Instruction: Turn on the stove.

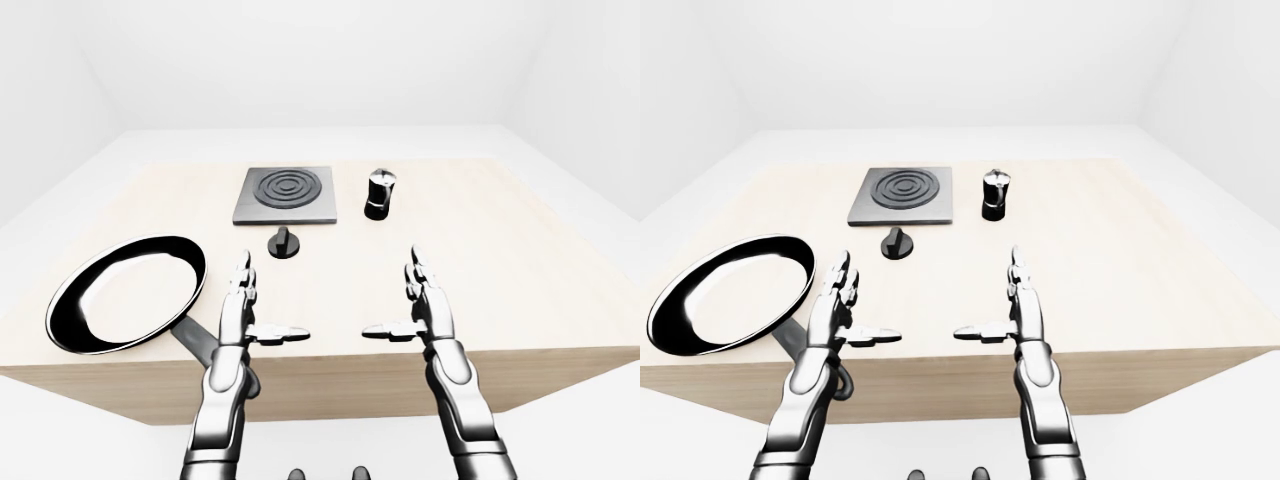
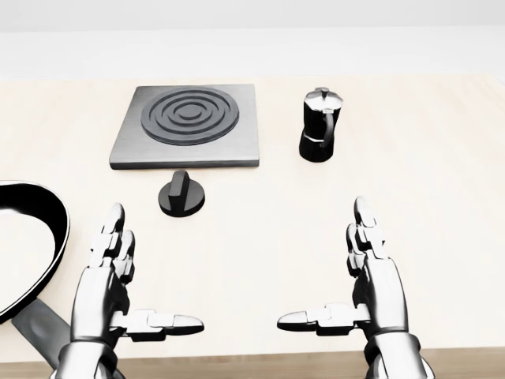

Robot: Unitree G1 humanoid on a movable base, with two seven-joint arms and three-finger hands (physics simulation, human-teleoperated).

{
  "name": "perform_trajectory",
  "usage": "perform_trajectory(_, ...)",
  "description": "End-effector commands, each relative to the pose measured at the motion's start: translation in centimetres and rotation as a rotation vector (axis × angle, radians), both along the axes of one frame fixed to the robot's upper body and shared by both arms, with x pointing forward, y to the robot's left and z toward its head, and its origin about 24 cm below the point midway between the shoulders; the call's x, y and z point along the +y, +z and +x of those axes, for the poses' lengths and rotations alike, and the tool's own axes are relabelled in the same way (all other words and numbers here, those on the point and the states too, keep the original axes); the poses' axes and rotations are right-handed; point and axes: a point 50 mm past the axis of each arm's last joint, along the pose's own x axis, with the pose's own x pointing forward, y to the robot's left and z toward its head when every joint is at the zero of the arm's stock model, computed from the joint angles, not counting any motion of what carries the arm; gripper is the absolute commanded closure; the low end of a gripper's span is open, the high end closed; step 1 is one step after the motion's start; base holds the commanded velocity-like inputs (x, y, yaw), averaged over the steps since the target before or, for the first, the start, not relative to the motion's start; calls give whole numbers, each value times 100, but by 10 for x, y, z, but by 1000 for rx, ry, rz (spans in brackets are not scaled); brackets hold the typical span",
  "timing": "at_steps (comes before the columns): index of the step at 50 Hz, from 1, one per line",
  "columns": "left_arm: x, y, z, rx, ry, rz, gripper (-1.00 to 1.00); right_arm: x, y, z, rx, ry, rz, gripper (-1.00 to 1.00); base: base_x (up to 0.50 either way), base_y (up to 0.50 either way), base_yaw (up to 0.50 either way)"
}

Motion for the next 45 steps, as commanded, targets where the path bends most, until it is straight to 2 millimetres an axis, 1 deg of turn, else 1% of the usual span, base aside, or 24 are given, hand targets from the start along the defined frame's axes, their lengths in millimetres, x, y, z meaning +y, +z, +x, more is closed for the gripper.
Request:
perform_trajectory(1, 5, -8, 3, 3, -16, 4, -100, -6, -1, 0, 0, 2, -9, -100, 0, 0, 0)
perform_trajectory(7, 5, -5, 2, -3, -16, 3, -100, -5, -3, 1, 8, 8, -13, -100, 0, 0, 0)
perform_trajectory(21, 3, -6, 1, 11, -28, 21, -100, -5, -5, 1, 12, 9, -15, -100, 0, 0, 0)
perform_trajectory(45, 3, -7, 1, 25, -27, 27, -100, -5, -6, 1, 15, 10, -18, -100, 25, 0, 0)
